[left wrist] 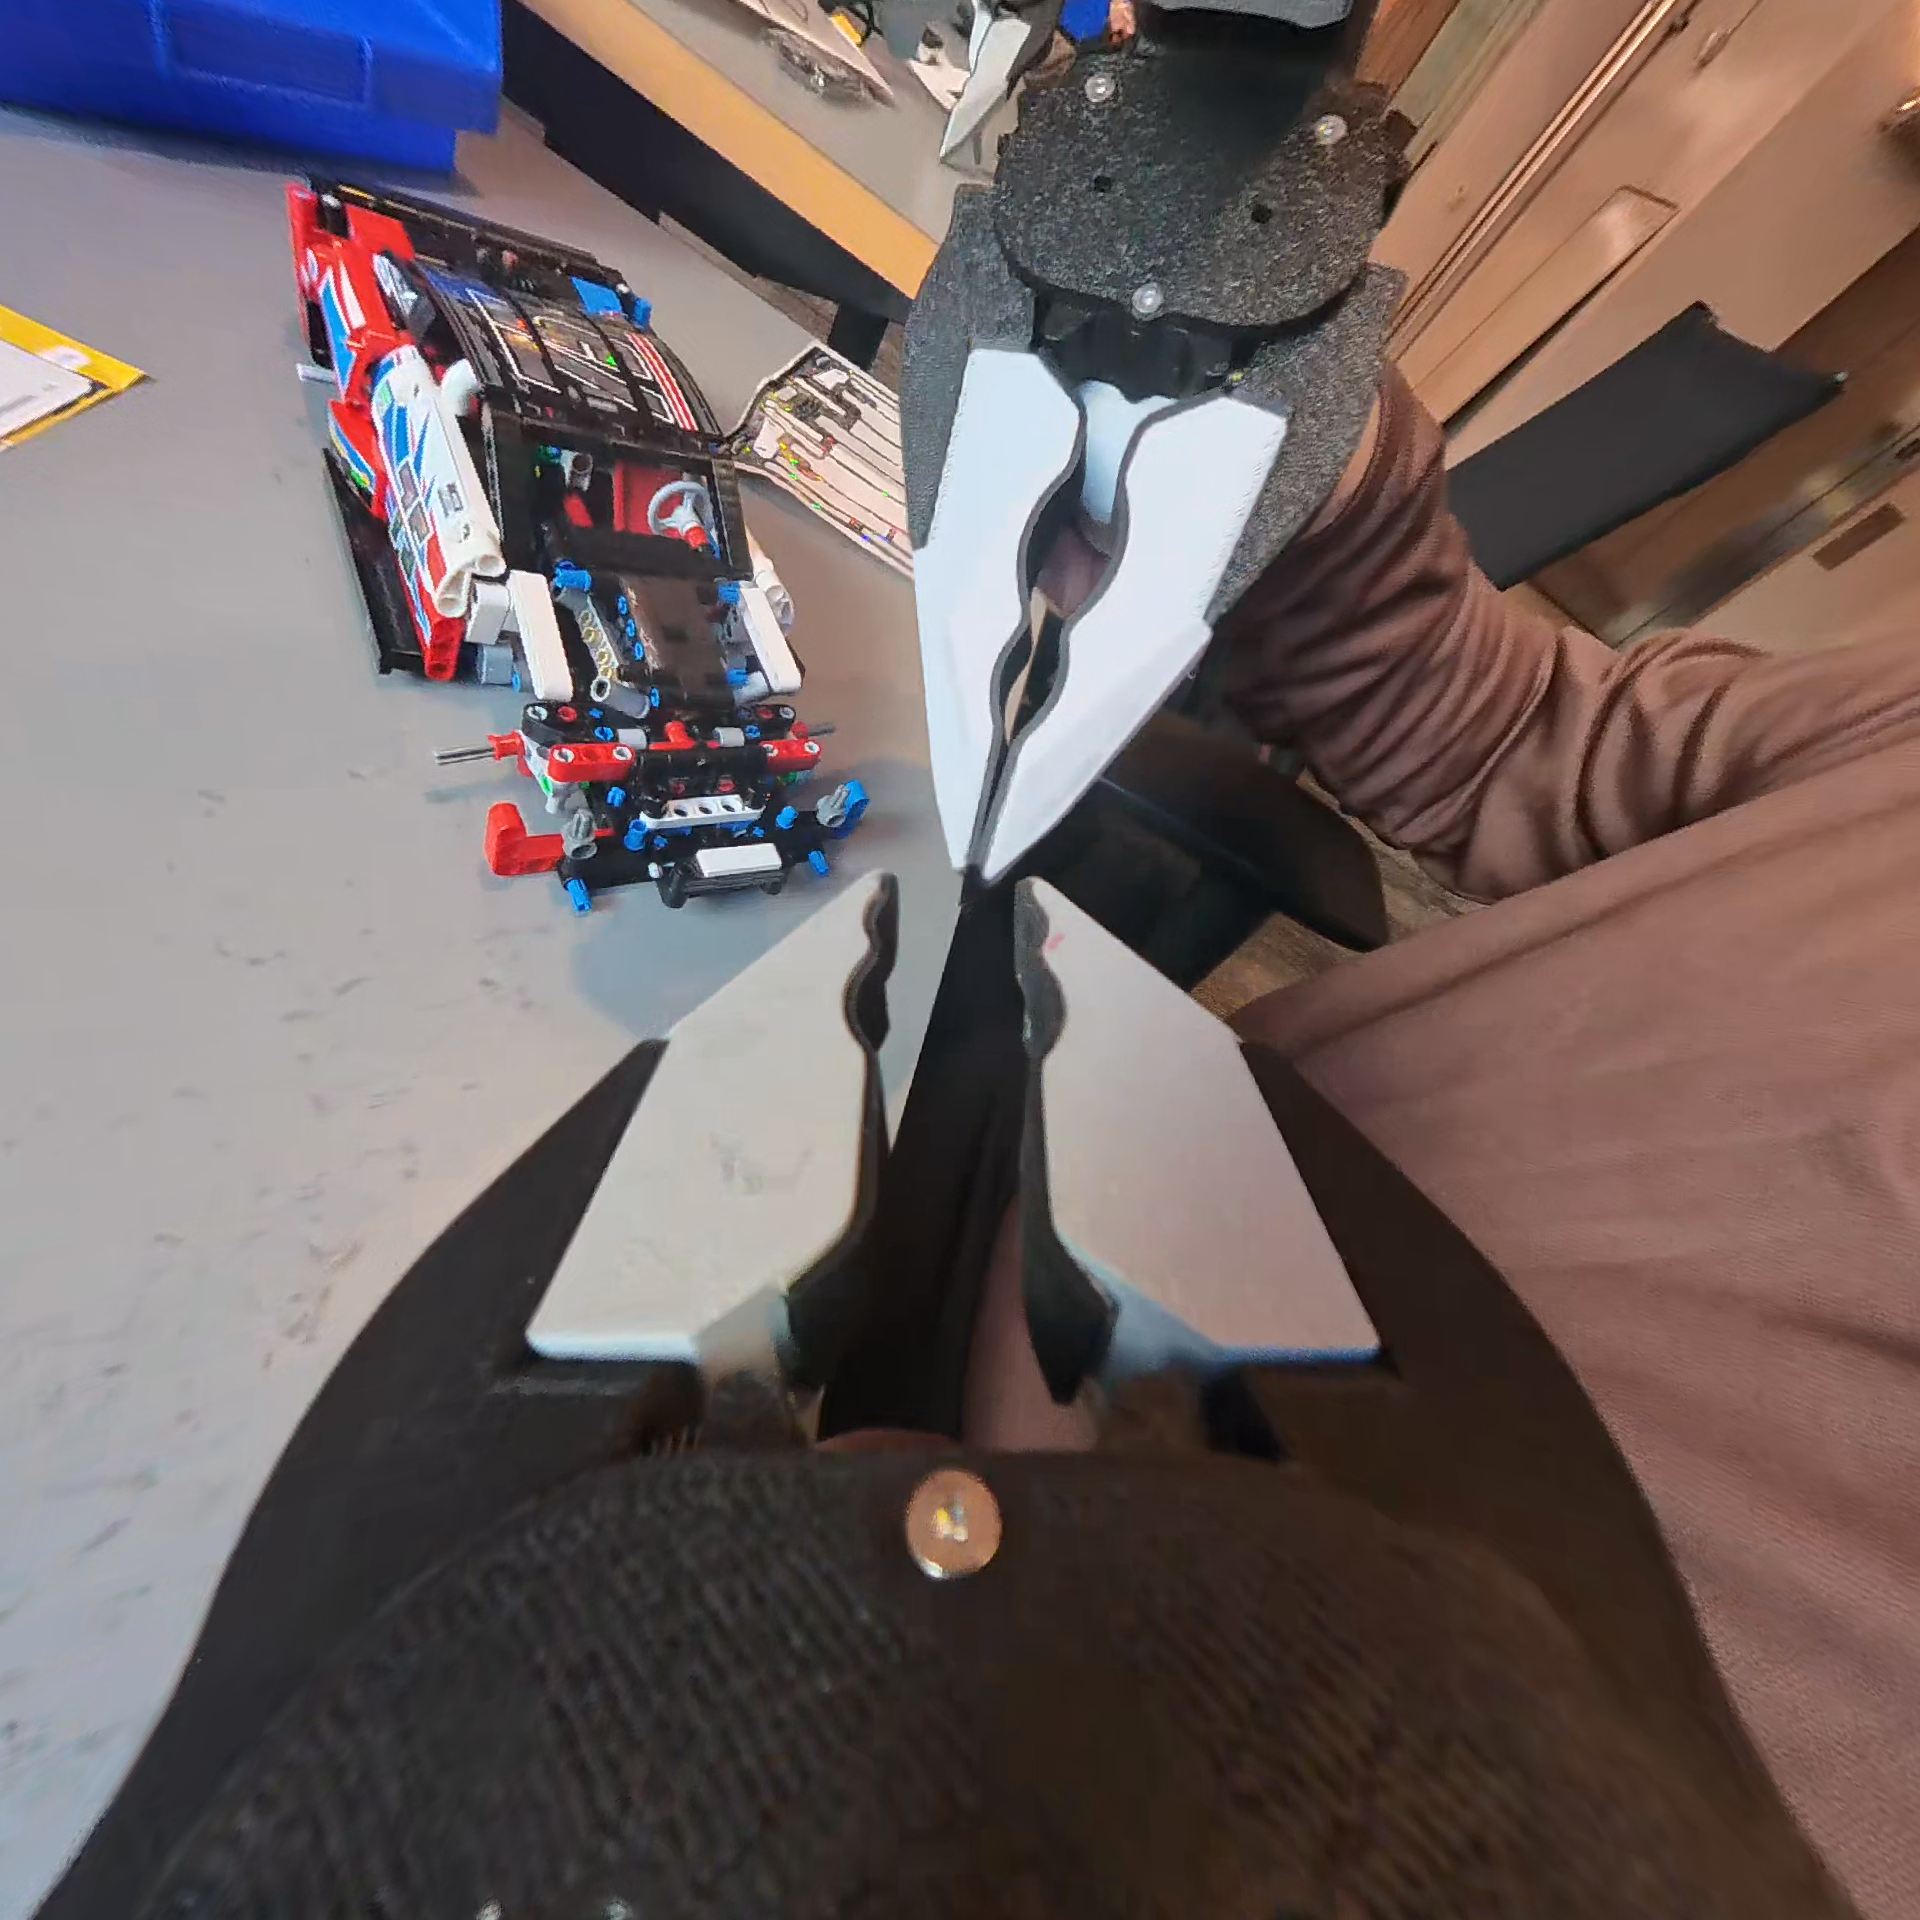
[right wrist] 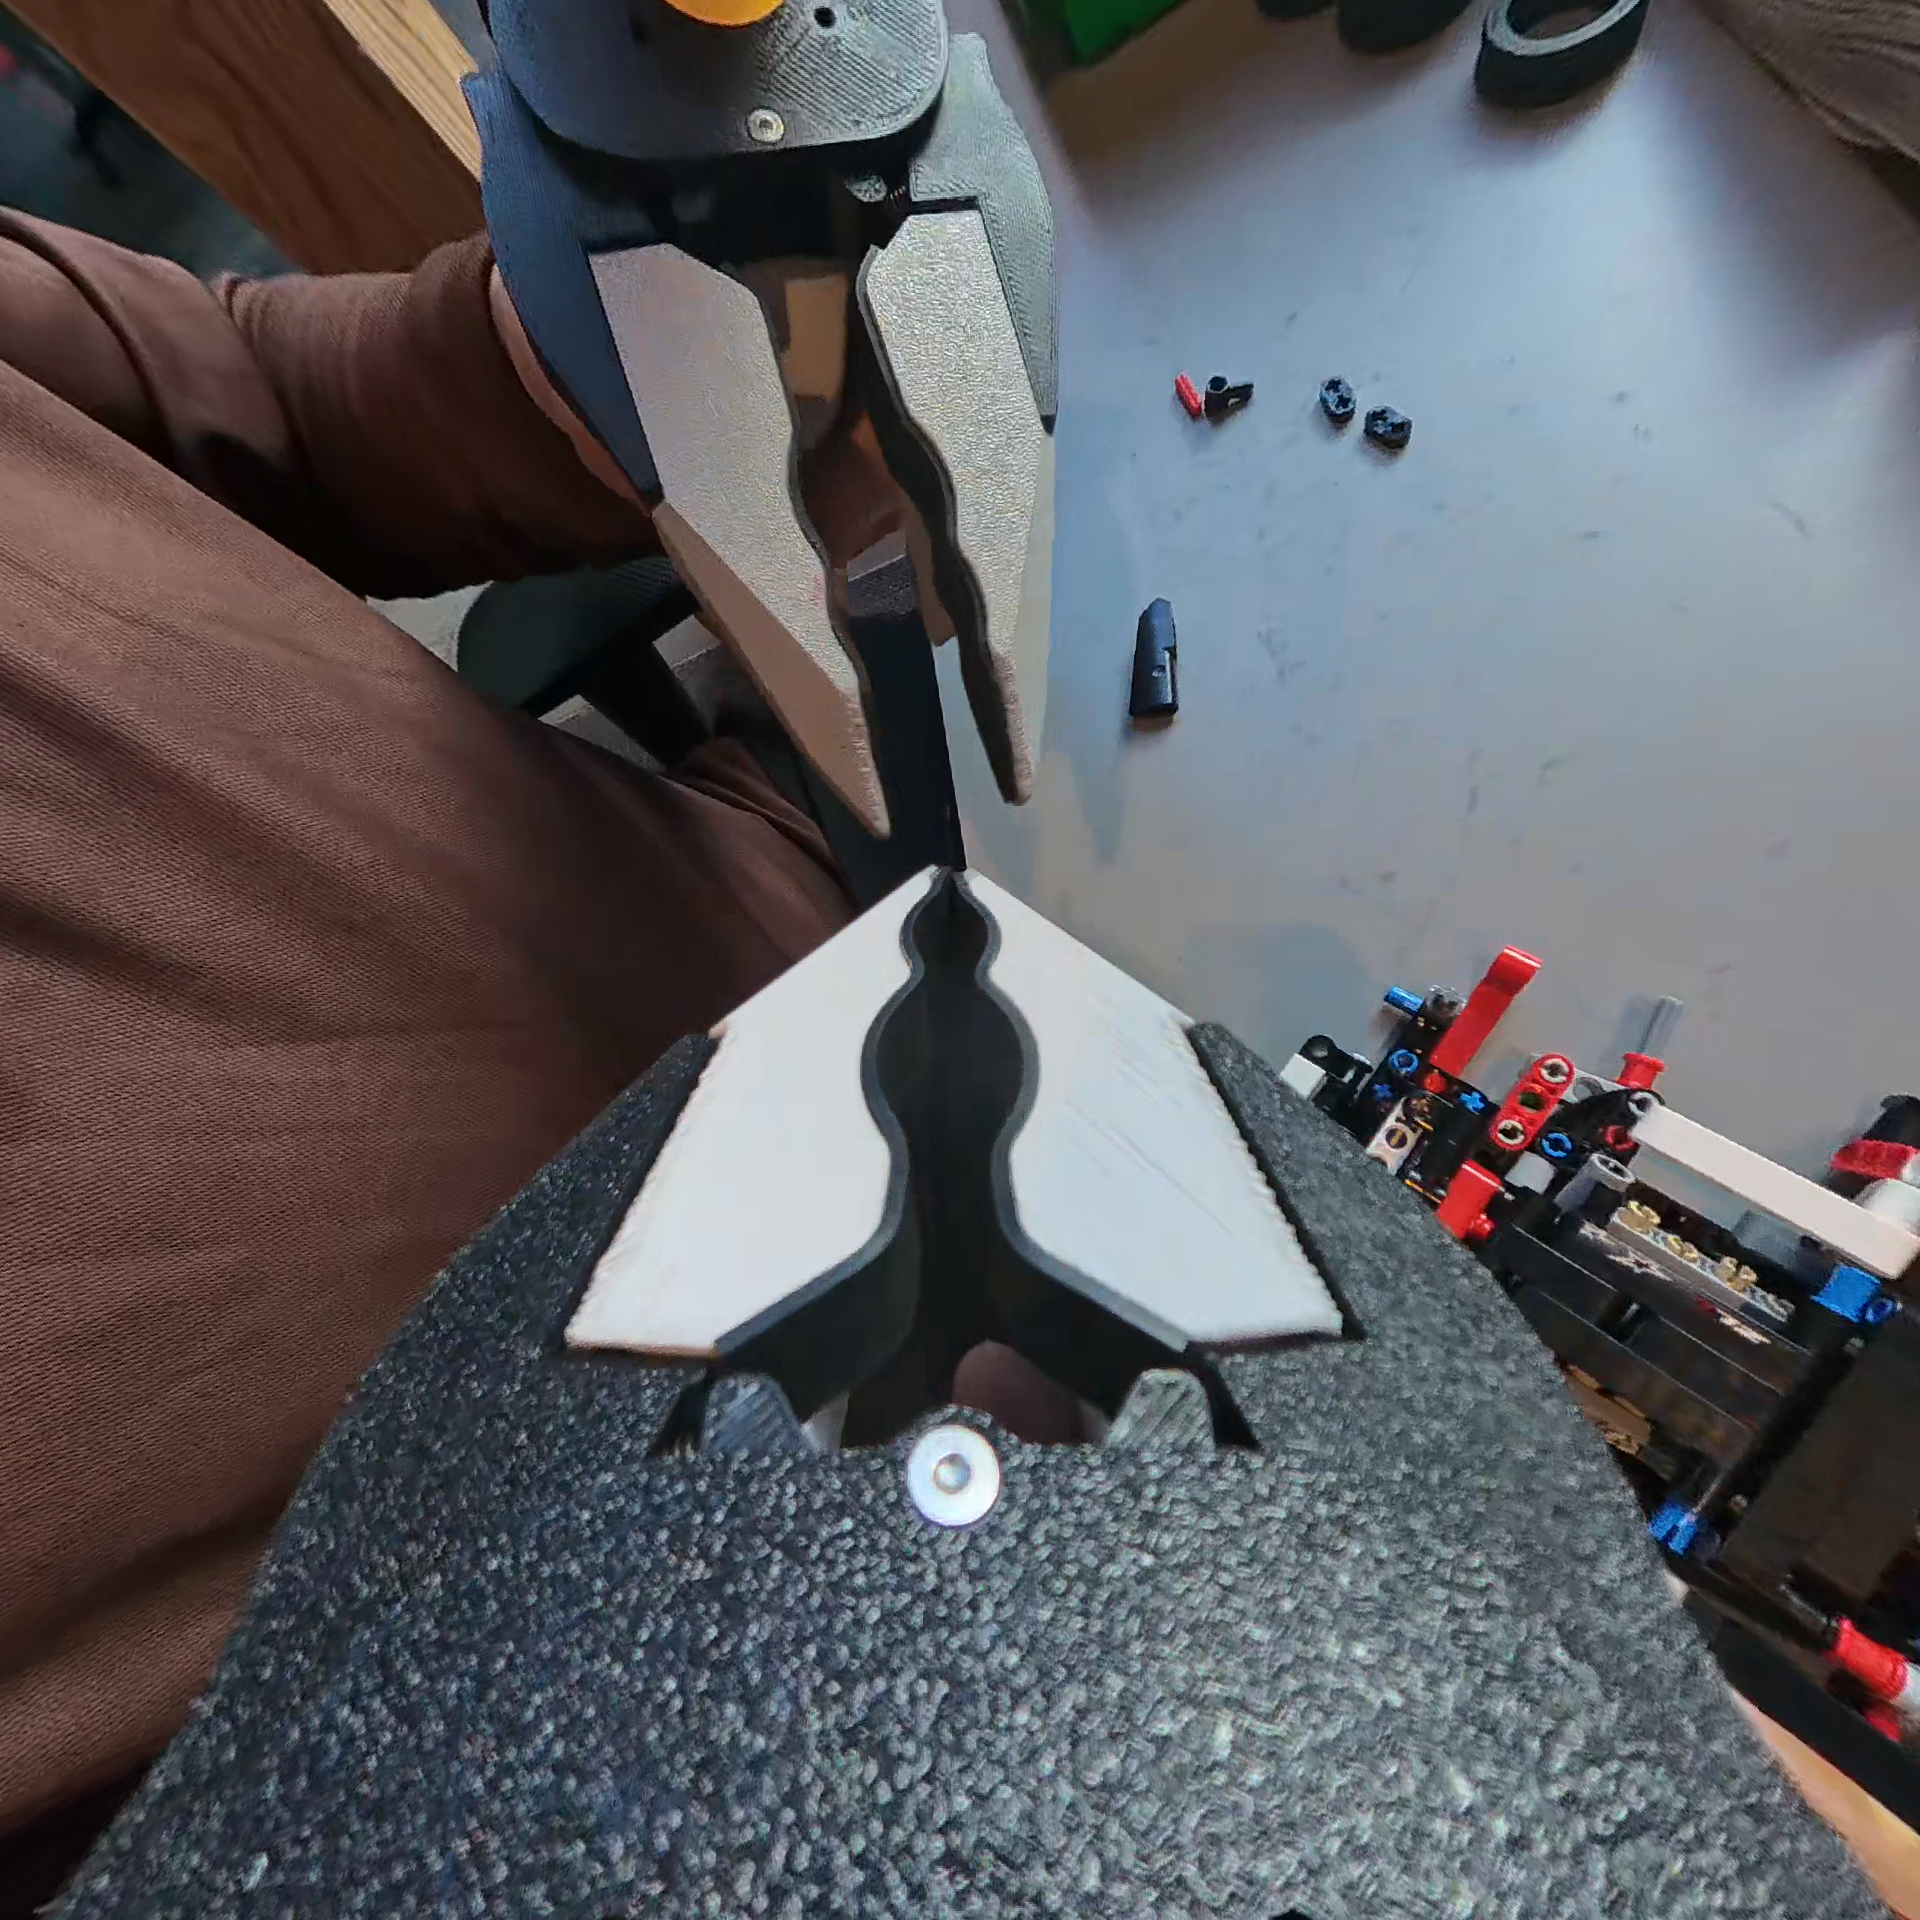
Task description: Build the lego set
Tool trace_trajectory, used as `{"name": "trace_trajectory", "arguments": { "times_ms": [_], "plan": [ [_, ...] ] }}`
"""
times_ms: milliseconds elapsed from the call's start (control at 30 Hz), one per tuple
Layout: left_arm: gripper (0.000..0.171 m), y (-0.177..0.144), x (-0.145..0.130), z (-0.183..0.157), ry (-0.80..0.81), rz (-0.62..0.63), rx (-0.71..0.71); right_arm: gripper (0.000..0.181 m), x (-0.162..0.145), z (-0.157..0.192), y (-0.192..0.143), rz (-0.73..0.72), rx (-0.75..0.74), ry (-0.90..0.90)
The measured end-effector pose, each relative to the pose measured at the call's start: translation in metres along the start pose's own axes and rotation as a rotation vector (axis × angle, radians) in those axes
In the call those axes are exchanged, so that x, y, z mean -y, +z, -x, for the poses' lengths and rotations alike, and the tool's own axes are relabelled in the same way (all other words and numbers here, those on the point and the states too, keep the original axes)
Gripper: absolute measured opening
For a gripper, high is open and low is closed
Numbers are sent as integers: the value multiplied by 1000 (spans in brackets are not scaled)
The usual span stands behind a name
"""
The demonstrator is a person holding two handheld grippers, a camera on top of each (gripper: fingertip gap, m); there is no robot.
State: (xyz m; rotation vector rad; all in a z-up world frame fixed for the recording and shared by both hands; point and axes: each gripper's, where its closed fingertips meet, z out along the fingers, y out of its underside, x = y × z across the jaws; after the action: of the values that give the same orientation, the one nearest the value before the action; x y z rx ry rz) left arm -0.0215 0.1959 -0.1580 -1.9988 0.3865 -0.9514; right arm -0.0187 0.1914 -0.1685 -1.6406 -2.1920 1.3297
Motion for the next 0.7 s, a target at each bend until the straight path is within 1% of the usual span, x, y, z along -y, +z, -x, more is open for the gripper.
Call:
{"name": "trace_trajectory", "arguments": {
  "times_ms": [133, 167, 200, 333, 367, 433, 533, 600, 700],
  "plan": [
    [13, 4, -3, 1, -6, 20, -9, 0, -1, 1, 3, 11, 10, -4],
    [9, 5, -3, -1, -10, 18, -22, 0, -1, 0, 4, 10, 9, -4],
    [0, 5, -2, -2, -16, 8, -34, 0, 0, 0, 4, 9, 8, -3],
    [0, 3, 0, 1, -37, -25, -33, 0, 3, -1, 3, -12, 7, -6],
    [0, 2, 3, 1, -47, -45, -38, 0, 5, -2, 1, -28, 1, -9],
    [0, -3, 10, 2, -87, -108, -50, 10, 12, -1, -5, -82, 5, -1],
    [0, -17, 24, 5, -141, -238, -75, 18, 19, -9, -20, -174, -33, 26],
    [0, -26, 29, 2, -168, -300, -111, 18, 23, -7, -26, -253, -5, 51],
    [0, -32, 32, 2, -169, -351, -107, 15, 24, -5, -23, -306, 0, 59]
  ]
}}
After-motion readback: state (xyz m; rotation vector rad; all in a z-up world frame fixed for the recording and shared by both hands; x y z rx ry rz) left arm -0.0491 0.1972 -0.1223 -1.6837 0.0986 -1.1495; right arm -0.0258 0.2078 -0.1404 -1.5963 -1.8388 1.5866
